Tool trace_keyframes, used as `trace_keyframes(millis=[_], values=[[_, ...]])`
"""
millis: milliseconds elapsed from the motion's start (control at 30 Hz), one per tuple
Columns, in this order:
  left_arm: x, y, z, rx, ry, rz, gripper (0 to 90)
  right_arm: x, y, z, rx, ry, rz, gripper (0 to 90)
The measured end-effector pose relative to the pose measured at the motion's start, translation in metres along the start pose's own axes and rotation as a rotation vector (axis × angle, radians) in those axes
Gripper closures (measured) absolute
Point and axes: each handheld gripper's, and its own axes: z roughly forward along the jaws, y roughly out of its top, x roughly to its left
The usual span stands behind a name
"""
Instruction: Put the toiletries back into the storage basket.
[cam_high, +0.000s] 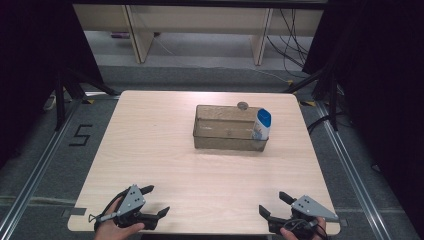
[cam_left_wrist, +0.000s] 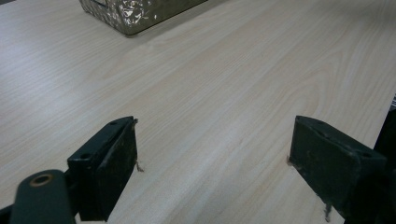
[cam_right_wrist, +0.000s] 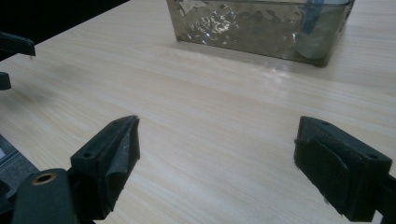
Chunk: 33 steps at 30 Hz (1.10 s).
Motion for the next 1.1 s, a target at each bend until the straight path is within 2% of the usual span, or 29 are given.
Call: trace_keyframes(millis=[33, 100, 167, 200, 233, 333, 367, 433, 500, 533, 567, 600, 633, 667, 700, 733, 767, 800, 833, 867, 900, 933, 967, 1000, 1033, 1067, 1100], values=[[0.000, 0.000, 0.000, -0.004, 0.001, -0.004, 14.6, 0.000, 0.000, 0.000, 0.003, 0.009, -0.002, 15.4], [0.000, 0.000, 0.000, 0.003, 0.007, 0.000, 14.7, 0.001, -0.001, -0.003, 0.005, -0.008, 0.027, 15.4], [0.000, 0.000, 0.000, 0.008, 0.009, 0.002, 14.6, 0.000, -0.003, -0.004, -0.009, -0.010, 0.032, 15.4], [0.000, 0.000, 0.000, 0.003, 0.006, 0.001, 14.6, -0.001, -0.003, -0.007, 0.004, -0.017, 0.035, 15.4], [0.000, 0.000, 0.000, 0.005, 0.009, 0.006, 14.6, -0.002, -0.003, -0.007, -0.005, -0.028, 0.015, 15.4], [0.001, 0.000, 0.000, 0.002, 0.004, -0.002, 14.6, -0.001, -0.005, -0.009, -0.010, -0.014, 0.057, 15.4], [0.001, -0.001, 0.000, 0.001, 0.007, -0.002, 14.6, -0.002, -0.006, -0.010, -0.014, -0.028, 0.034, 15.4], [0.001, -0.001, 0.000, 0.004, 0.009, 0.000, 14.7, -0.002, -0.007, -0.012, 0.004, -0.028, 0.039, 15.4], [0.000, 0.000, 0.000, 0.011, 0.012, 0.001, 14.7, -0.001, -0.008, -0.011, -0.003, -0.027, 0.042, 15.4], [0.000, 0.000, 0.000, 0.003, 0.008, 0.001, 14.7, -0.002, -0.008, -0.013, 0.007, -0.043, 0.026, 15.4], [0.001, 0.000, 0.000, 0.008, 0.011, 0.011, 14.7, 0.001, -0.008, -0.013, 0.011, -0.038, 0.060, 15.4], [0.000, 0.000, 0.000, -0.003, 0.004, -0.005, 14.6, 0.000, -0.008, -0.014, 0.014, -0.033, 0.043, 15.4], [0.001, 0.000, -0.001, 0.008, 0.008, 0.005, 14.6, -0.001, -0.009, -0.014, 0.010, -0.040, 0.021, 15.4], [0.001, 0.000, 0.000, 0.006, 0.009, 0.005, 14.7, -0.001, -0.009, -0.014, 0.013, -0.040, 0.024, 15.4], [0.001, 0.000, 0.000, 0.002, 0.008, 0.003, 14.7, 0.002, -0.010, -0.015, 0.020, -0.038, 0.069, 15.4], [0.001, 0.000, 0.000, 0.008, 0.009, 0.010, 14.6, 0.000, -0.010, -0.015, 0.006, -0.038, 0.036, 15.4], [0.000, 0.000, 0.000, -0.003, 0.005, 0.000, 14.6, 0.000, -0.011, -0.015, 0.002, -0.037, 0.043, 15.4], [0.000, 0.000, 0.000, -0.004, 0.006, -0.001, 14.6, -0.001, -0.011, -0.016, 0.003, -0.046, 0.026, 15.4], [-0.001, 0.000, 0.000, 0.001, 0.011, -0.001, 14.7, 0.001, -0.011, -0.017, 0.024, -0.040, 0.050, 15.4], [0.000, 0.000, 0.000, 0.001, 0.010, 0.003, 14.7, 0.002, -0.011, -0.017, 0.015, -0.030, 0.056, 15.4], [0.000, 0.000, 0.000, 0.003, 0.011, 0.004, 14.6, 0.000, -0.012, -0.018, 0.009, -0.042, 0.025, 15.4], [0.001, 0.000, 0.000, 0.009, 0.011, 0.013, 14.7, 0.001, -0.012, -0.018, 0.005, -0.034, 0.049, 15.4], [0.000, 0.000, 0.000, 0.000, 0.003, 0.000, 14.7, 0.003, -0.013, -0.018, 0.007, -0.035, 0.062, 15.4], [0.000, 0.000, -0.001, 0.001, 0.012, -0.001, 14.7, 0.001, -0.013, -0.019, 0.001, -0.044, 0.038, 15.4], [0.000, 0.001, -0.001, 0.000, 0.012, 0.001, 14.6, 0.004, -0.014, -0.020, 0.016, -0.045, 0.083, 15.4], [0.000, 0.000, -0.001, -0.003, 0.010, -0.001, 14.6, 0.002, -0.014, -0.018, -0.004, -0.043, 0.060, 15.4], [0.000, 0.000, -0.001, 0.002, 0.012, -0.002, 14.6, 0.001, -0.014, -0.019, 0.005, -0.037, 0.052, 15.4]])
